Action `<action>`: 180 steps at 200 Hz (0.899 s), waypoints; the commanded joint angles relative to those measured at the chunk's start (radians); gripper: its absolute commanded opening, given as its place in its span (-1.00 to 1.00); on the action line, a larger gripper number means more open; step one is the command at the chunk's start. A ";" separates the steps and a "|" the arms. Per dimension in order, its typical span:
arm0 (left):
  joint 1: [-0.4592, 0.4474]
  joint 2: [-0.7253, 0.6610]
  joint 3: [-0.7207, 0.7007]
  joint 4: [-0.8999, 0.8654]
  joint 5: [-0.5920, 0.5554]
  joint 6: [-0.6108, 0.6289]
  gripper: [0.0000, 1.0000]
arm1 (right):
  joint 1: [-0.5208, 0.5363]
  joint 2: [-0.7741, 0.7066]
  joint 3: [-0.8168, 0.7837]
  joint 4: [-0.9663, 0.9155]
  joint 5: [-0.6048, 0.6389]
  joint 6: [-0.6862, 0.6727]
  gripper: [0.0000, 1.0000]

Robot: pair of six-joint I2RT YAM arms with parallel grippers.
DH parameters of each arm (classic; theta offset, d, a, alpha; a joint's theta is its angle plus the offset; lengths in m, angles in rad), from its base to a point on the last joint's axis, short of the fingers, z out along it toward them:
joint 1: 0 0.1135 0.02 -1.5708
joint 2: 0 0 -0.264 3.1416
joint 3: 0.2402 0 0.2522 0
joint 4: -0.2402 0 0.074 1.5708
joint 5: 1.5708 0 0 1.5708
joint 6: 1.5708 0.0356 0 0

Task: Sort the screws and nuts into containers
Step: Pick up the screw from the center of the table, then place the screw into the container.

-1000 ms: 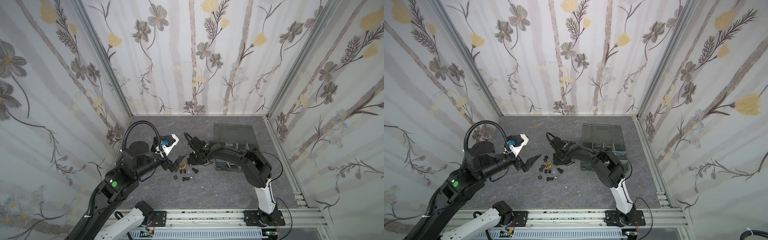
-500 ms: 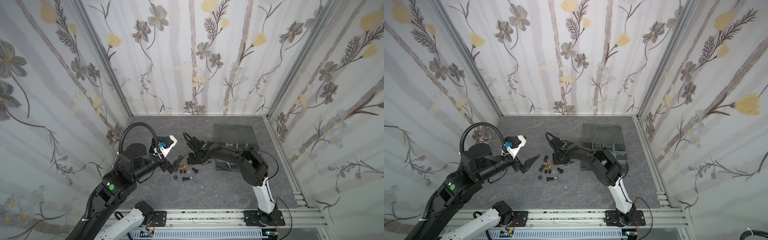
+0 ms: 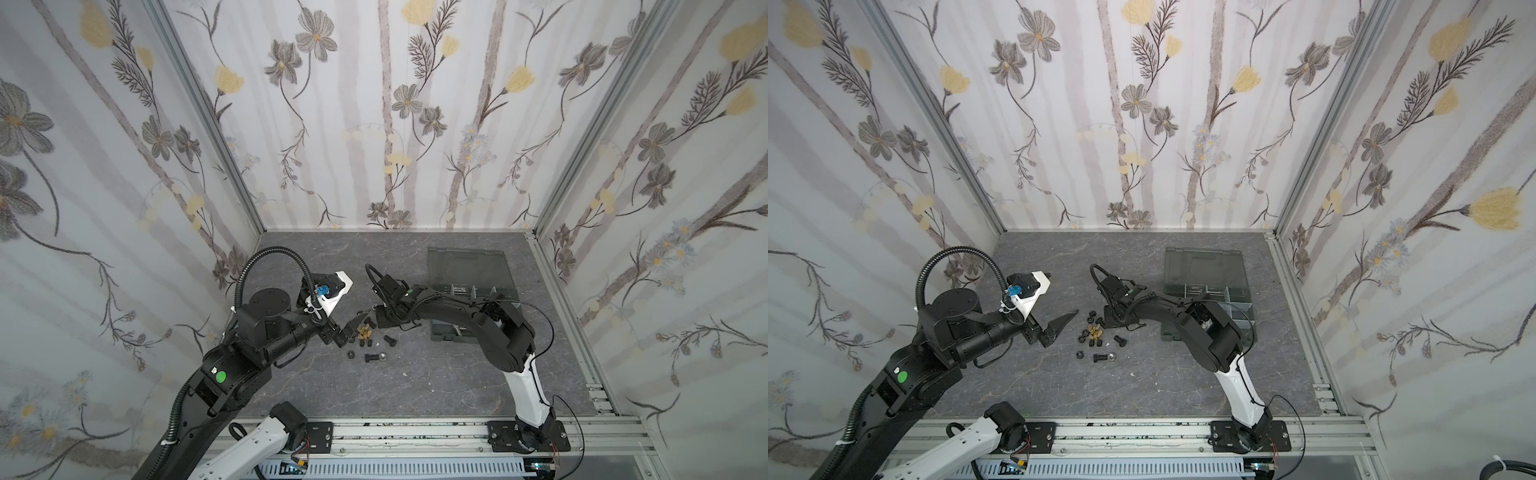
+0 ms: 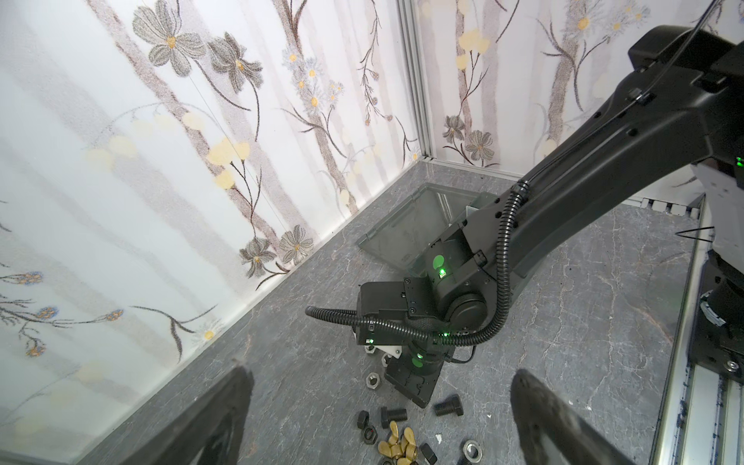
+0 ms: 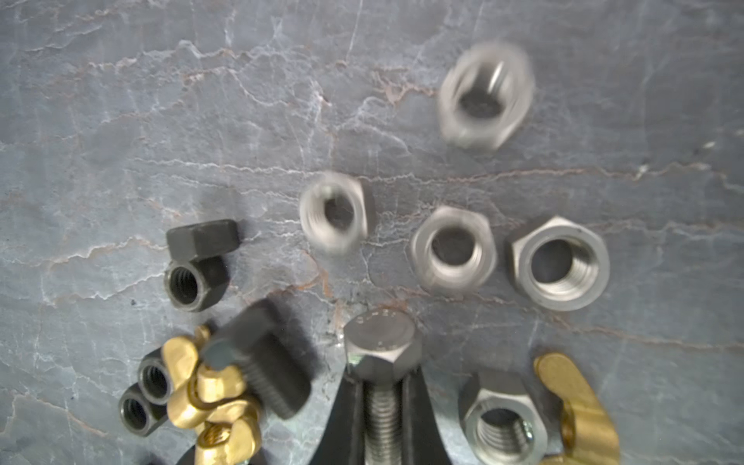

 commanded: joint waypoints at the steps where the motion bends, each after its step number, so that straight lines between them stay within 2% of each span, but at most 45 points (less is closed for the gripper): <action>1: -0.001 0.005 0.004 0.017 -0.008 0.016 1.00 | -0.001 -0.038 -0.027 -0.108 0.054 -0.044 -0.93; 67: -0.003 0.024 0.008 0.016 -0.009 0.017 1.00 | -0.008 -0.175 -0.021 -0.139 0.069 -0.129 -0.91; 105: -0.004 0.030 0.011 0.016 -0.014 0.020 1.00 | -0.041 -0.265 -0.048 -0.218 0.106 -0.166 -0.91; 148: -0.006 0.040 0.013 0.014 -0.014 0.022 1.00 | -0.174 -0.449 -0.238 -0.283 0.168 -0.177 -0.90; 180: -0.005 0.050 0.011 0.016 -0.012 0.022 1.00 | -0.266 -0.545 -0.407 -0.245 0.188 -0.184 -0.90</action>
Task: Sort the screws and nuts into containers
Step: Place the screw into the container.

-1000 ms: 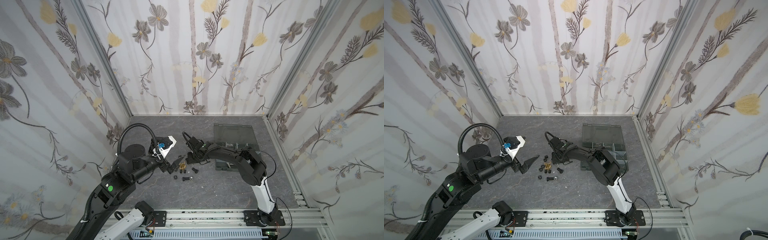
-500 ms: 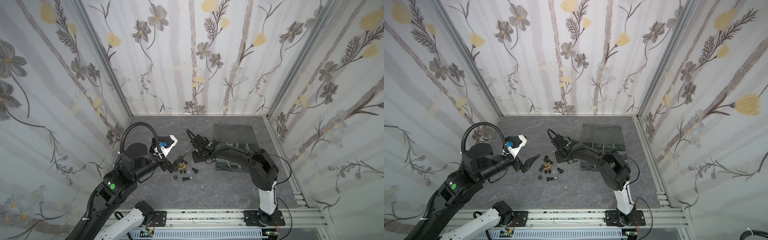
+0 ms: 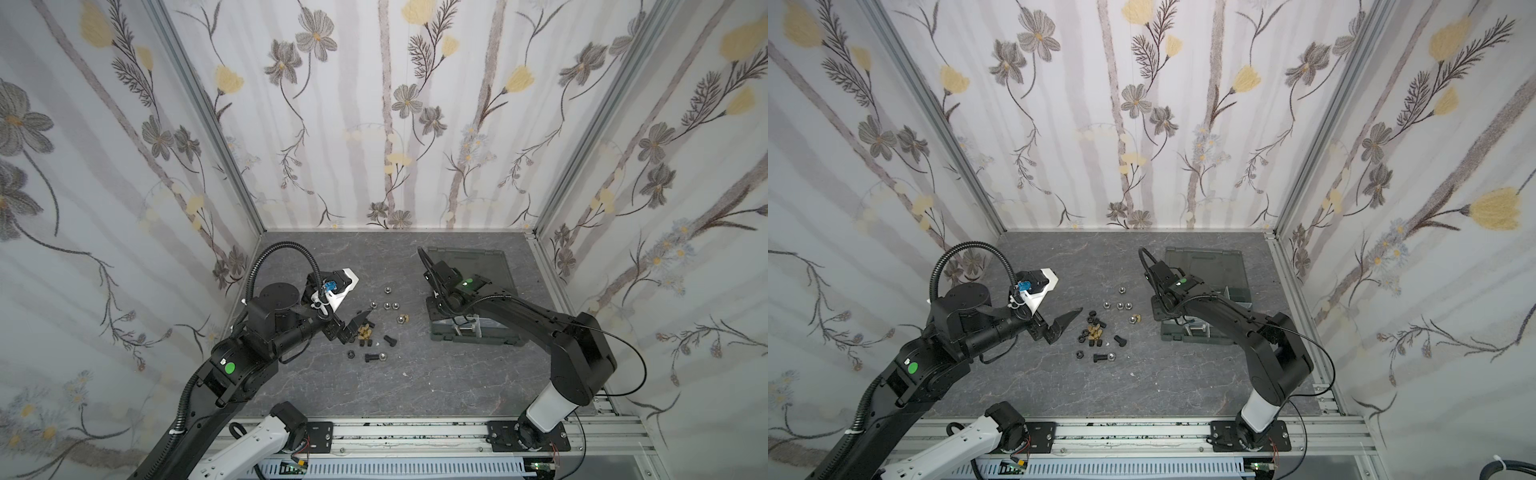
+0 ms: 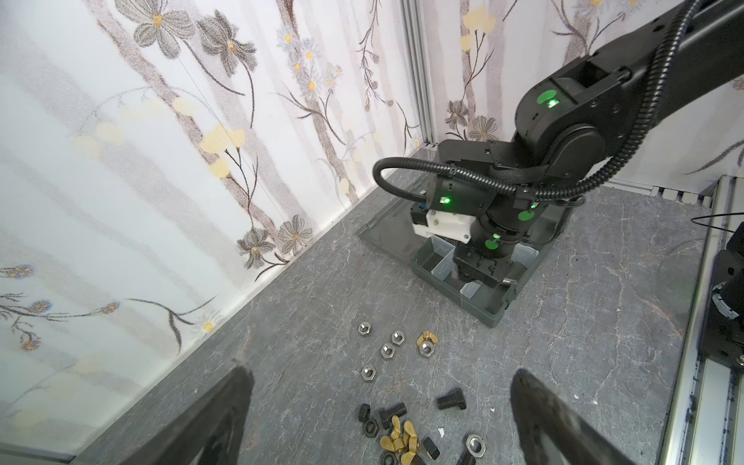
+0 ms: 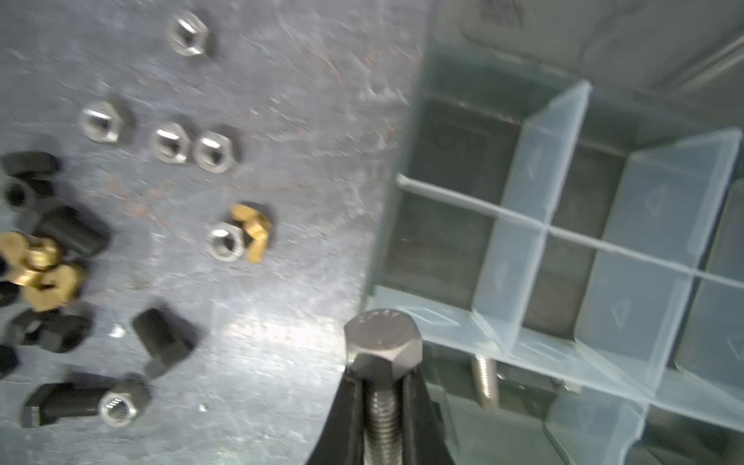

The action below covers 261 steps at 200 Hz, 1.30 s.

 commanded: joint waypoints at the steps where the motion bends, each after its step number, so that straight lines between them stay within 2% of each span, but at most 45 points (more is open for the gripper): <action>1: -0.002 0.006 0.007 0.016 0.002 0.016 1.00 | -0.049 -0.056 -0.077 0.005 0.038 -0.011 -0.90; 58: -0.003 0.023 0.020 0.003 -0.003 0.016 1.00 | -0.083 -0.045 -0.155 0.058 0.040 -0.052 -0.88; 86: -0.003 0.029 0.021 0.002 -0.003 0.015 1.00 | -0.084 -0.008 -0.177 0.082 0.043 -0.057 -0.81; 151: -0.003 0.039 0.017 0.005 0.003 0.011 1.00 | -0.084 -0.032 -0.173 0.073 0.050 -0.057 -0.25; 190: -0.003 0.039 0.019 0.005 -0.004 0.014 1.00 | -0.070 -0.098 -0.093 0.040 -0.005 -0.104 -0.22; 212: -0.003 0.038 0.020 0.006 -0.007 0.015 1.00 | -0.024 -0.102 -0.009 0.036 -0.026 -0.158 -0.16; 239: -0.003 0.035 0.021 0.004 -0.009 0.016 1.00 | 0.033 -0.046 0.088 0.046 -0.042 -0.221 -0.07; 261: -0.003 0.028 0.019 0.005 -0.009 0.016 1.00 | 0.074 0.071 0.153 0.057 -0.053 -0.282 -0.04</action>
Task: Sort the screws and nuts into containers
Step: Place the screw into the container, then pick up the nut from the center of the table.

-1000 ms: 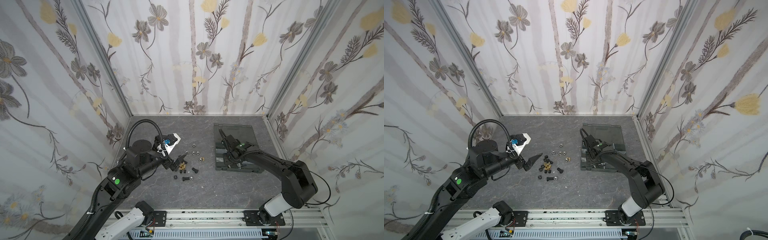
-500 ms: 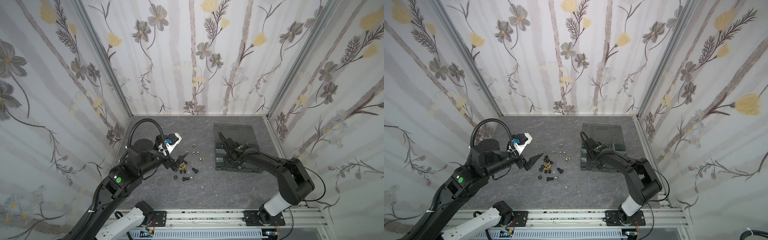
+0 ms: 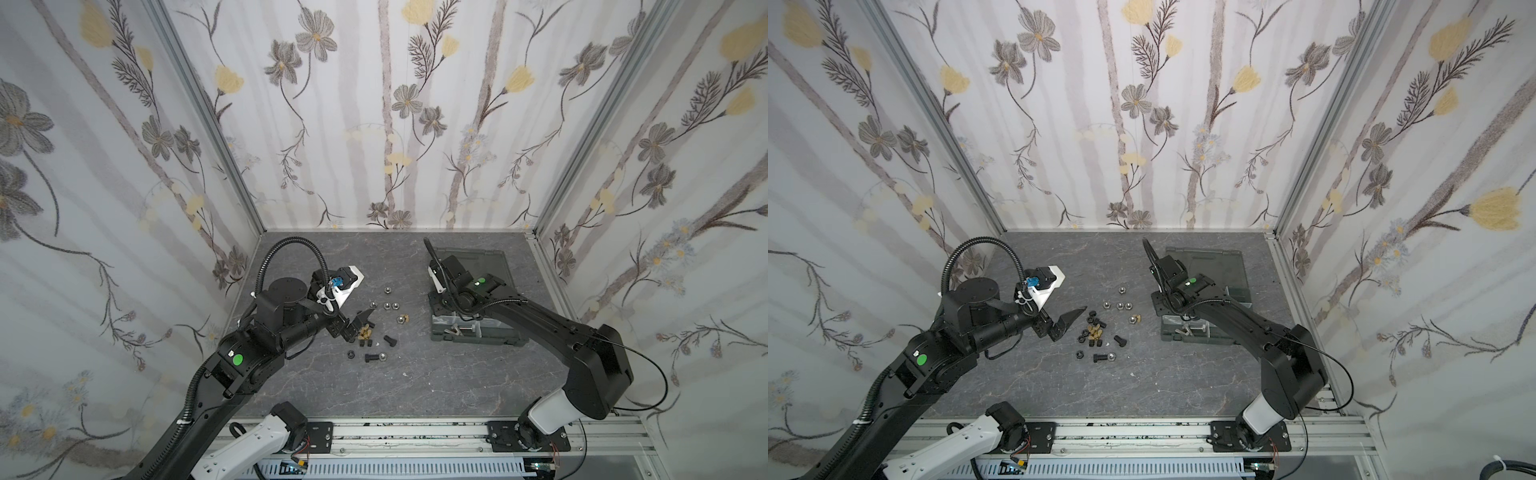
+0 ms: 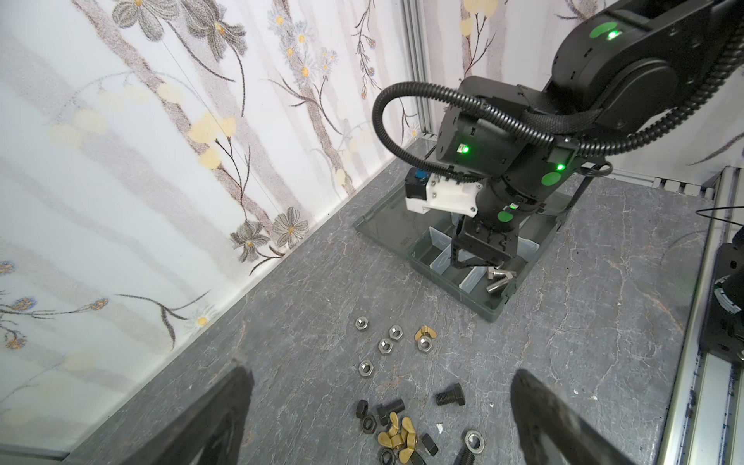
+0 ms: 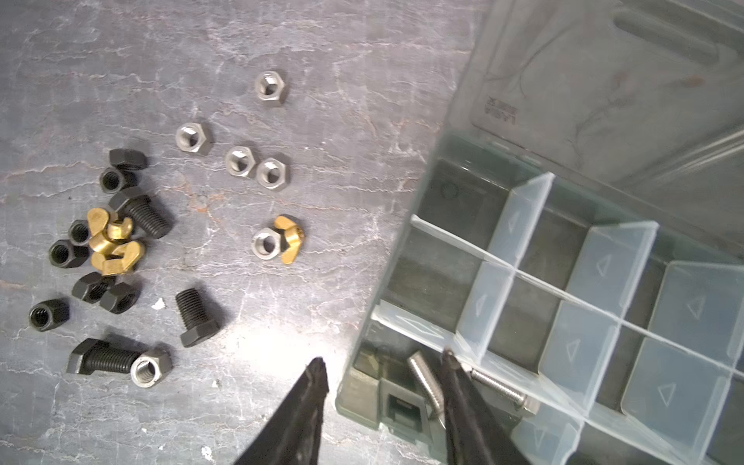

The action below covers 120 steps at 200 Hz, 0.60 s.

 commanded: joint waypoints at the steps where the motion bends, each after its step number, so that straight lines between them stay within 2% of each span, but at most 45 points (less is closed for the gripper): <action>1: 0.000 -0.007 0.006 0.009 -0.001 0.015 1.00 | 0.031 0.083 0.055 0.002 -0.029 -0.091 -0.03; 68: 0.000 -0.022 0.002 0.009 -0.002 0.012 1.00 | 0.066 0.332 0.256 0.066 -0.081 -0.135 0.19; 96: 0.000 -0.027 0.007 0.001 -0.009 0.012 1.00 | 0.068 0.453 0.369 0.020 -0.073 -0.189 0.30; 120: 0.001 -0.033 0.011 -0.005 -0.011 0.012 1.00 | 0.069 0.527 0.429 -0.018 -0.061 -0.213 0.32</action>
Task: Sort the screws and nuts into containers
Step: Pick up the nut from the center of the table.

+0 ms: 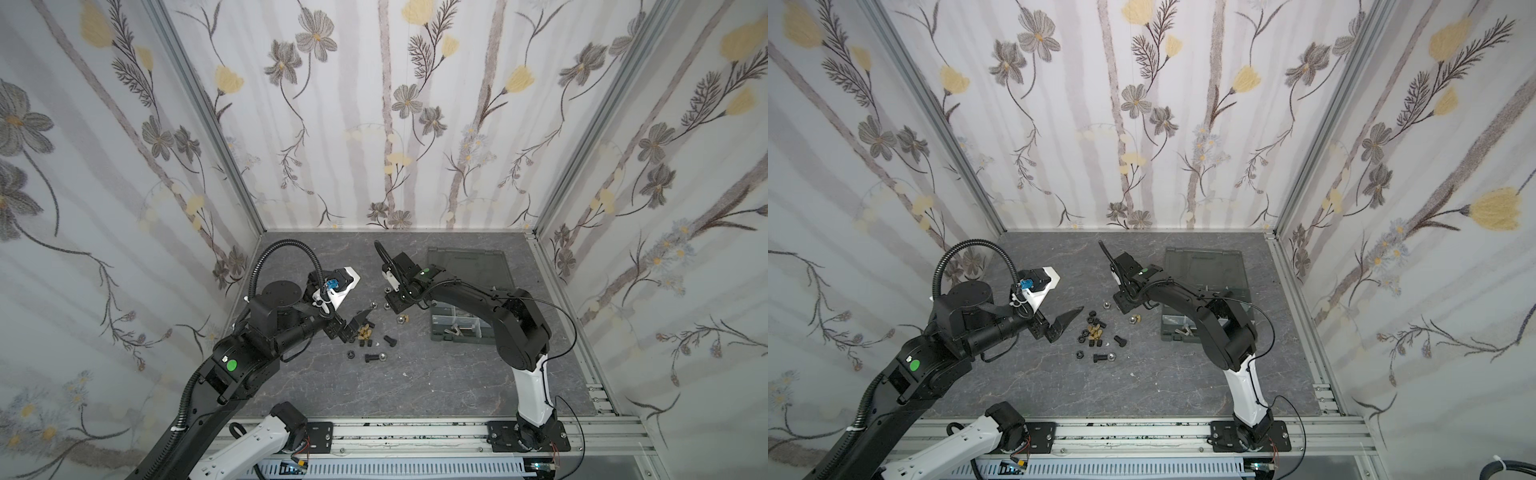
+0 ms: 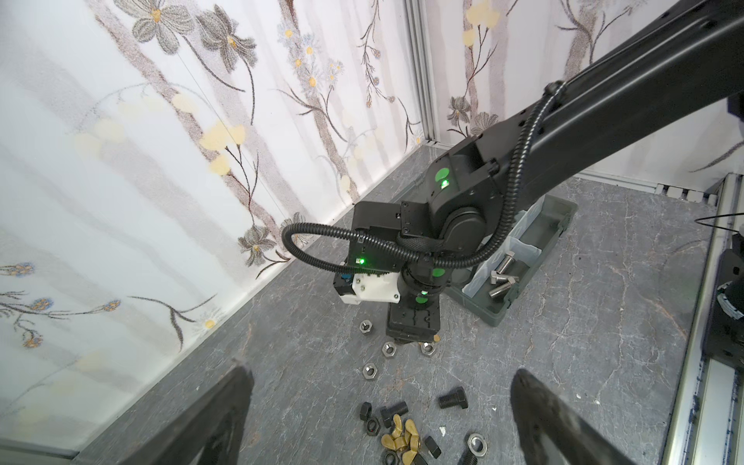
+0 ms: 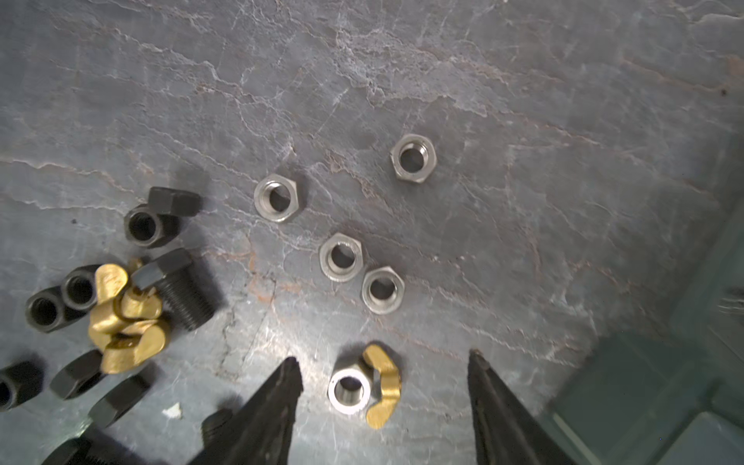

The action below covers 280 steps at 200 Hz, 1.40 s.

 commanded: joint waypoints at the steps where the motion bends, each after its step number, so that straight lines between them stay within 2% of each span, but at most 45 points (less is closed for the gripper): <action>1: 0.001 -0.005 0.011 -0.002 -0.003 0.012 1.00 | 0.000 0.053 0.047 -0.043 0.013 -0.050 0.31; 62: 0.000 -0.010 0.006 -0.001 -0.007 0.012 1.00 | -0.001 0.104 0.047 -0.049 0.030 -0.060 0.33; 232: 0.000 -0.007 -0.005 0.008 -0.008 0.017 1.00 | -0.011 0.191 0.100 -0.043 0.012 -0.076 -0.10; 280: -0.001 -0.009 -0.007 0.005 -0.013 0.018 1.00 | -0.019 0.181 0.068 -0.058 0.010 -0.075 -0.11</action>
